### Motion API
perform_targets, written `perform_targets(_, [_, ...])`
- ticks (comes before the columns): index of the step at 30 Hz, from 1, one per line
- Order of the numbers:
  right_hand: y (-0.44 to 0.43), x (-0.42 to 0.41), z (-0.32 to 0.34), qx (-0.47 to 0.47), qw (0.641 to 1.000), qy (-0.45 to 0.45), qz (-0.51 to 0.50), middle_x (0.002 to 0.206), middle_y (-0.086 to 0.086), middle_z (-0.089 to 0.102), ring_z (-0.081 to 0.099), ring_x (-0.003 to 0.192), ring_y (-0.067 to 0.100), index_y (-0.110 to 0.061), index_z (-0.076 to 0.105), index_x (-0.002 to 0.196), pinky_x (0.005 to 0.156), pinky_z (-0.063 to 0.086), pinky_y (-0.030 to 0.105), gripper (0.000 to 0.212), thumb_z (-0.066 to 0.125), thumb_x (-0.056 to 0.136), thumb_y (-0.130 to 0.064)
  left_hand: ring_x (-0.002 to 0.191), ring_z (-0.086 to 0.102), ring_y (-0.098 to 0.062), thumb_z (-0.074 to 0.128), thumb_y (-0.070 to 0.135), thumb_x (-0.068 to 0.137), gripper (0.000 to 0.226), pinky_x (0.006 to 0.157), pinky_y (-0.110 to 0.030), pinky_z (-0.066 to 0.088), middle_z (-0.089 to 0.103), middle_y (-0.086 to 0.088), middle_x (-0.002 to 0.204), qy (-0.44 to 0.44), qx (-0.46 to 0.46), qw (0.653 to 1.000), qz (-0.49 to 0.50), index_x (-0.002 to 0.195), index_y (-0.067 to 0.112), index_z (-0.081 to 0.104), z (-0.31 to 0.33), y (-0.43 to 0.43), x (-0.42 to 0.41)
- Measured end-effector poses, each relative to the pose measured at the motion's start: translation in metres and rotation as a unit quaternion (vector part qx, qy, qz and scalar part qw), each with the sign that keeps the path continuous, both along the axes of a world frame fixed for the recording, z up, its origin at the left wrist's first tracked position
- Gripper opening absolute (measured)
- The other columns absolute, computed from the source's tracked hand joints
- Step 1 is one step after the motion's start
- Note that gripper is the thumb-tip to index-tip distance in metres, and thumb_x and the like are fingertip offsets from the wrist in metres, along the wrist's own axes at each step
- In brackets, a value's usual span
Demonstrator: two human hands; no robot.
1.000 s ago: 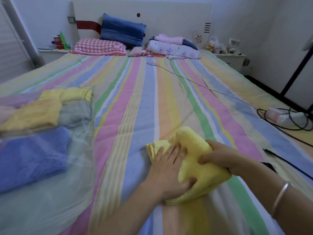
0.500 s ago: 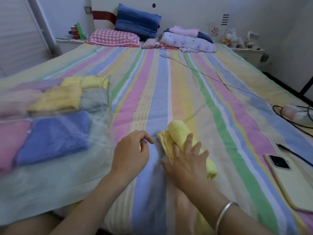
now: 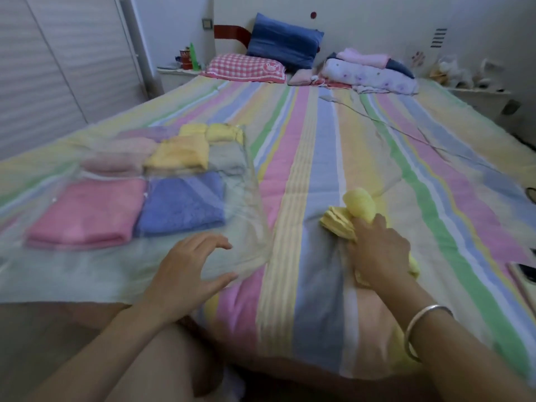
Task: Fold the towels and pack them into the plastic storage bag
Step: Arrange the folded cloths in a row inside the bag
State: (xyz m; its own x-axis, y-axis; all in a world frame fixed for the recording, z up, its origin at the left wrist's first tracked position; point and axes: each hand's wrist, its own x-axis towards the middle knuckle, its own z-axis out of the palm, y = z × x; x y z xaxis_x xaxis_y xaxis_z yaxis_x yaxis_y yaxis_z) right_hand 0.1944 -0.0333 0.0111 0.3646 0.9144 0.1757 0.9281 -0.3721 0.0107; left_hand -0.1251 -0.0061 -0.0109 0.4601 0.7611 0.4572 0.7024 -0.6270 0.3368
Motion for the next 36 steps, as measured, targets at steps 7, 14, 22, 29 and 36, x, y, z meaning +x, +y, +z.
perform_targets(7, [-0.034,-0.104,0.042,0.162,0.819,0.539,0.115,0.081,-0.009,0.068,0.064,0.081,0.015,-0.028,0.064,0.088,0.080,0.049,0.032,0.016,0.061,0.085,-0.013,0.106,0.060,-0.023,0.054,0.044,0.068,0.052,0.089,-0.039,0.049,0.062,0.003,0.116,0.119,0.002,0.990,0.080,0.115,0.024,0.059,-0.010,0.002,-0.095])
perform_targets(14, [-0.050,-0.171,0.035,0.184,0.679,0.698,0.132,0.084,-0.006,0.073,0.066,0.082,0.013,-0.024,0.067,0.093,0.078,0.053,0.034,0.020,0.064,0.076,-0.015,0.097,0.063,-0.022,0.053,0.058,0.065,0.056,0.081,-0.038,0.051,0.066,0.005,0.108,0.158,0.009,0.982,0.107,0.108,0.023,0.064,-0.016,0.002,-0.157])
perform_targets(22, [-0.062,-0.203,0.027,0.163,0.686,0.689,0.167,0.089,-0.006,0.074,0.068,0.085,0.012,-0.034,0.069,0.091,0.077,0.055,0.031,0.028,0.064,0.082,-0.008,0.094,0.063,-0.021,0.077,0.048,0.054,0.051,0.082,-0.031,0.039,0.066,0.007,0.100,0.175,0.030,0.979,0.103,0.098,0.026,0.065,-0.029,0.004,-0.159])
perform_targets(29, [-0.064,-0.207,0.027,0.151,0.703,0.678,0.155,0.086,-0.011,0.074,0.069,0.083,0.009,-0.032,0.066,0.094,0.075,0.053,0.029,0.031,0.058,0.088,-0.002,0.083,0.058,-0.023,0.072,0.045,0.055,0.045,0.078,-0.036,0.040,0.063,0.004,0.089,0.191,0.087,0.970,0.122,0.092,0.022,0.063,-0.038,0.005,-0.127])
perform_targets(36, [-0.064,-0.205,0.025,0.157,0.724,0.632,0.226,0.082,-0.015,0.071,0.065,0.078,0.001,-0.031,0.064,0.091,0.073,0.050,0.020,0.028,0.063,0.083,-0.005,0.071,0.059,-0.026,0.063,0.026,0.067,0.013,0.064,-0.035,0.042,0.061,0.001,0.075,0.145,0.106,0.965,0.193,0.078,0.019,0.061,-0.031,0.006,-0.118])
